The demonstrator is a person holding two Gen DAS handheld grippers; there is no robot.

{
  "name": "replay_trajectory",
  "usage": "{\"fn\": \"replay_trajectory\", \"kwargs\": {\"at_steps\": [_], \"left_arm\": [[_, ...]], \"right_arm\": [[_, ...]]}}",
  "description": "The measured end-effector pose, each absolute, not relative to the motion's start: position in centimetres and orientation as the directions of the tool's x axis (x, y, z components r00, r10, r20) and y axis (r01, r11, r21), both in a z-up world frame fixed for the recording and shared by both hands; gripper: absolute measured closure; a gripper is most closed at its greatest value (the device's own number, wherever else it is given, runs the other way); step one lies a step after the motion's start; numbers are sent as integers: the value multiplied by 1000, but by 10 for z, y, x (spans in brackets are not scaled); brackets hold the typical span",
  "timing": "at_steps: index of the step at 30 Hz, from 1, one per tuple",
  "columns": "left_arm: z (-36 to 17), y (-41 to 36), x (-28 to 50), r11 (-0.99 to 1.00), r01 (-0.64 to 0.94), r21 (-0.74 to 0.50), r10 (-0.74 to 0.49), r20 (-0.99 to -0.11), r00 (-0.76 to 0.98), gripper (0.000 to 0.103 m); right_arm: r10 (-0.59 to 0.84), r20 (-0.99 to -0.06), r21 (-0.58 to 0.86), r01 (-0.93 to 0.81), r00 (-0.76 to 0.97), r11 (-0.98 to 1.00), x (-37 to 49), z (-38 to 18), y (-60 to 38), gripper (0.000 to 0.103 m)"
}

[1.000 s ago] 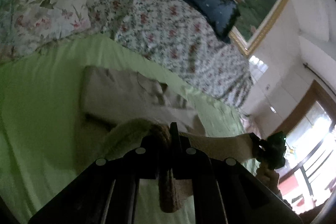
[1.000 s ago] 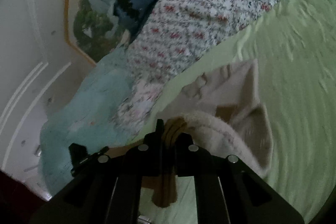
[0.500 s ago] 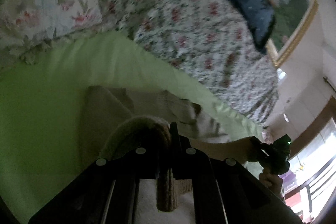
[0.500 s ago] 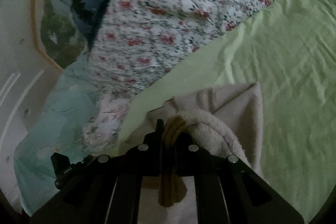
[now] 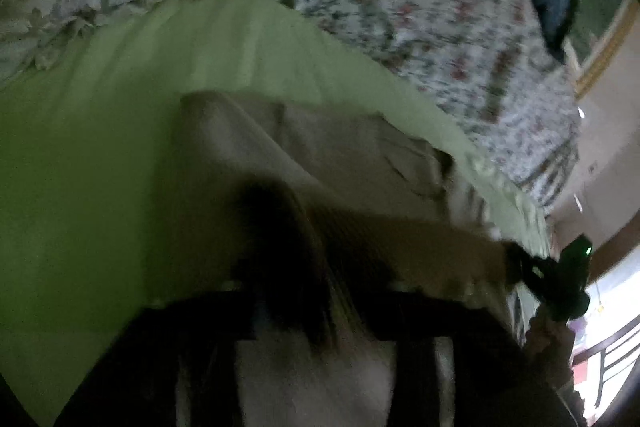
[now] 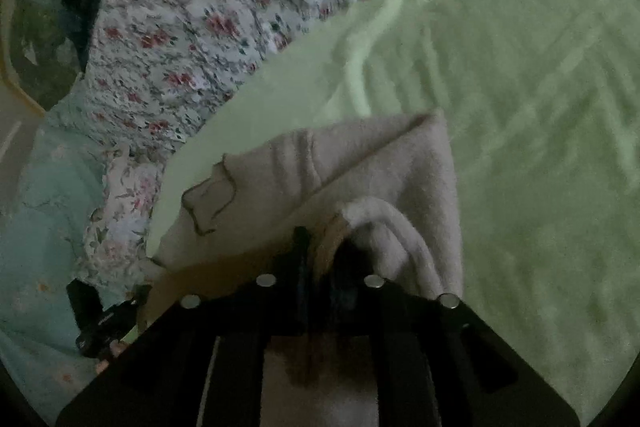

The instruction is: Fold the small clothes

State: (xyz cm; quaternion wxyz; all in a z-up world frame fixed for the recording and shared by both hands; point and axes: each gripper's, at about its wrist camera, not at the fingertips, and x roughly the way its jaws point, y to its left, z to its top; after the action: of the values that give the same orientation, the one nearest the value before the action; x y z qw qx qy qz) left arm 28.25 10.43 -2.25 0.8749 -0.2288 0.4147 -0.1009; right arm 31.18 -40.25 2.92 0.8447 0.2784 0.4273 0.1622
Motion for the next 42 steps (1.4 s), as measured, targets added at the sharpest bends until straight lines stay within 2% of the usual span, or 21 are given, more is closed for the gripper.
{"fn": "replay_trajectory", "kwargs": {"at_steps": [3,6,9,11,13,16,19,21,26,28,32,37,39,42], "left_arm": [[-14,80,249,862,57,-504,-424,-653,627,45],[-20,39,235,843,156,-515,-505,-658,559,45],[-26,8,238,872,199,-448,-481,-701,527,45],[-32,-1,250,896,194,-401,-441,-741,506,45],[-35,2,261,904,192,-383,-426,-756,497,49],[-34,23,279,921,170,-351,-385,-756,529,52],[-32,51,309,925,106,-365,-362,-759,542,55],[-28,80,330,930,14,-368,-312,-766,562,55],[-14,138,338,897,-151,-415,-232,-733,639,54],[-12,148,323,876,-169,-451,-244,-718,652,54],[-14,134,265,866,-140,-480,-289,-710,642,53],[-20,106,187,854,-60,-517,-377,-693,614,52],[-24,90,157,853,-21,-521,-410,-696,590,47],[-34,72,128,841,-11,-541,-449,-709,543,45]], "right_arm": [[501,-580,587,-96,642,804,279,55,-400,74],[593,-549,576,-248,589,779,252,67,-371,73],[634,-650,517,-368,418,773,248,53,-323,73],[597,-728,448,-425,338,787,251,40,-298,73],[556,-765,387,-459,324,800,256,34,-288,73],[541,-770,385,-428,340,817,279,31,-297,73],[456,-797,326,-354,396,877,311,28,-313,73],[363,-816,279,-243,450,929,334,25,-334,73],[298,-780,343,-24,551,939,347,35,-383,73],[306,-765,361,-17,566,933,334,43,-388,72],[329,-749,383,-30,575,923,296,49,-388,61],[386,-727,443,-41,567,895,251,49,-374,60],[412,-716,468,-50,564,882,232,49,-368,58],[441,-705,498,-55,556,866,205,47,-364,55]]}}
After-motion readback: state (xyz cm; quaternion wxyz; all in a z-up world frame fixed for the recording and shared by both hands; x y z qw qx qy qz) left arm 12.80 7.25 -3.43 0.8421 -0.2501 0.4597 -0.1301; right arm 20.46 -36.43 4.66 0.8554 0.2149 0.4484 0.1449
